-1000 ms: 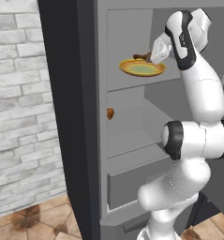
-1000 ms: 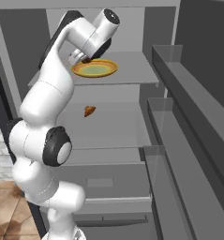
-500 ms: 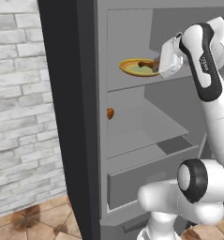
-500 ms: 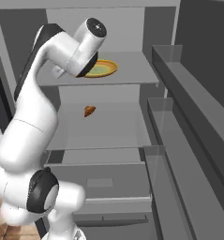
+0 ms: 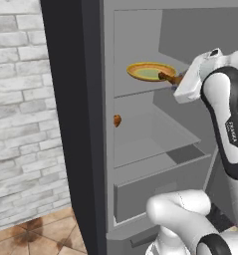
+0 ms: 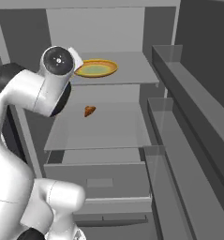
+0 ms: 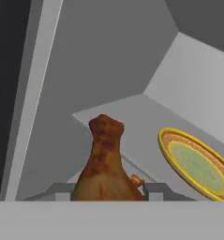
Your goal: Retrieve the chicken drumstick from the fridge and place it on the saucepan with marinade on the stove.
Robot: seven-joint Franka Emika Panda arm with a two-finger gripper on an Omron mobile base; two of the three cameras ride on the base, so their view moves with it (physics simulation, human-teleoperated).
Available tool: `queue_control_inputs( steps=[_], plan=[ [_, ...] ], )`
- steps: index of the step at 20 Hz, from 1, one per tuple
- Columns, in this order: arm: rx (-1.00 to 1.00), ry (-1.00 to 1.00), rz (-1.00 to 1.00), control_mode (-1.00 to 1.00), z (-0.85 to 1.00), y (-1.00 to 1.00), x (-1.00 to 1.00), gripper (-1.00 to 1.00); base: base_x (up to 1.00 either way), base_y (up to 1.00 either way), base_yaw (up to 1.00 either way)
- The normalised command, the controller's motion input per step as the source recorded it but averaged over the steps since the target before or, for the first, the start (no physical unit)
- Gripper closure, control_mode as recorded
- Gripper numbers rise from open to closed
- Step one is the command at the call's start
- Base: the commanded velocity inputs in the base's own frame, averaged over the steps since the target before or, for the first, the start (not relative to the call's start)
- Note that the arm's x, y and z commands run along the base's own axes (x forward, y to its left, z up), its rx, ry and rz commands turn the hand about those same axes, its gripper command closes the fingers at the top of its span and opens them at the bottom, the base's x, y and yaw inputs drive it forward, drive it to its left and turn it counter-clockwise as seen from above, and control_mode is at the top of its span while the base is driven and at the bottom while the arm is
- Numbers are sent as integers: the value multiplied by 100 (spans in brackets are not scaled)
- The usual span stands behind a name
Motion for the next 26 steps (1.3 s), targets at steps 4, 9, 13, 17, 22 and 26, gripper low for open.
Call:
queue_control_inputs(
  steps=[4, 9, 13, 17, 22, 26],
  plan=[
    [12, -2, -43, -100, 0, 4, -92, 100, 0, 0, 0],
    [15, -4, -31, -100, 0, -10, -67, 100, 0, 0, 0],
    [19, -11, -34, -100, 0, -29, -62, 100, 0, 0, 0],
    [18, -12, -36, -100, 0, -21, -50, 100, 0, 0, 0],
    [7, -6, -24, -100, 4, 18, -3, 100, 0, 0, 0],
    [0, 0, -10, -100, 13, 60, 29, 100, 0, 0, 0]
  ],
)
